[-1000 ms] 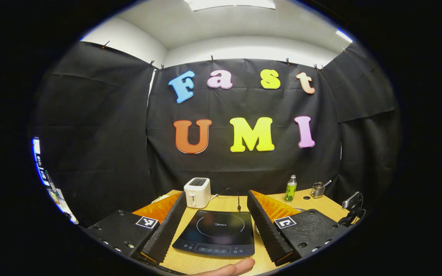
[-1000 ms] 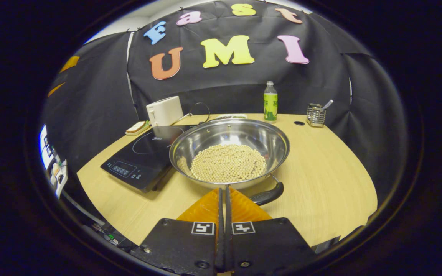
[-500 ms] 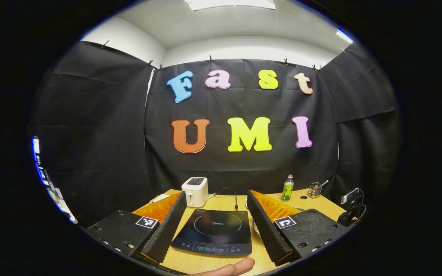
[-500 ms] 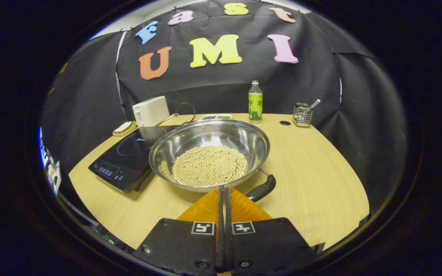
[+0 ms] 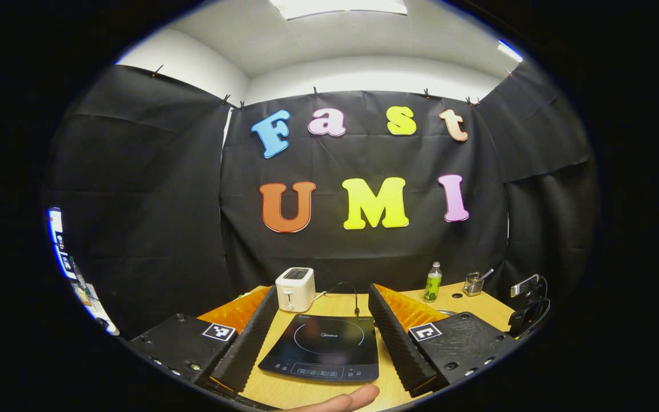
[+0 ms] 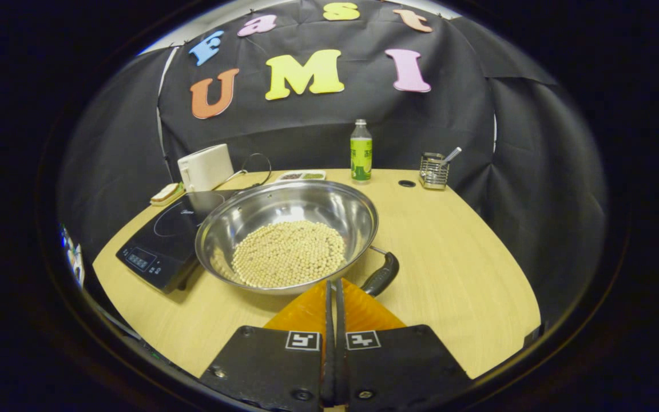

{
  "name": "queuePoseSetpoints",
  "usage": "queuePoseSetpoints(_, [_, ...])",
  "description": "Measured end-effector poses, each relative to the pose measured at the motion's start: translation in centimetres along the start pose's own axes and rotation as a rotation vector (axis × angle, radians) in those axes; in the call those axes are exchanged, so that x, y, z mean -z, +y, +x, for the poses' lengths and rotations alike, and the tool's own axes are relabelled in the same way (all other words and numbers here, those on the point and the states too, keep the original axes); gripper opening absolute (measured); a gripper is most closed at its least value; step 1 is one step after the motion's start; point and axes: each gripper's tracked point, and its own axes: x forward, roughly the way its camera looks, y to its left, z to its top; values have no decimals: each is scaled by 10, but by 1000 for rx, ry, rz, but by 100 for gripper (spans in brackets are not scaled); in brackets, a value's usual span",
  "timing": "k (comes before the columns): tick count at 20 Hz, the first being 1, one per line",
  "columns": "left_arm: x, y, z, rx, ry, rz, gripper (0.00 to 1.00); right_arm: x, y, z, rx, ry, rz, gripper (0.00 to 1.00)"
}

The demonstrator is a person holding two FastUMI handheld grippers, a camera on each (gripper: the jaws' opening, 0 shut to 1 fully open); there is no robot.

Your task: First push the handle of the pot to place it horizontally, then grasp the pot with both hands and set it on the induction cooktop.

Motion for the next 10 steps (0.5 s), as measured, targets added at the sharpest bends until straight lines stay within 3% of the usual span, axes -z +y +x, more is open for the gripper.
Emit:
queuePoseSetpoints(8, [10,-5,-3,7,19,3,94,-12,-25,15,46,-5,-4,7])
queuePoseSetpoints(10, [10,-5,-4,10,16,-2,94,-14,-28,18,52,-5,-14,4])
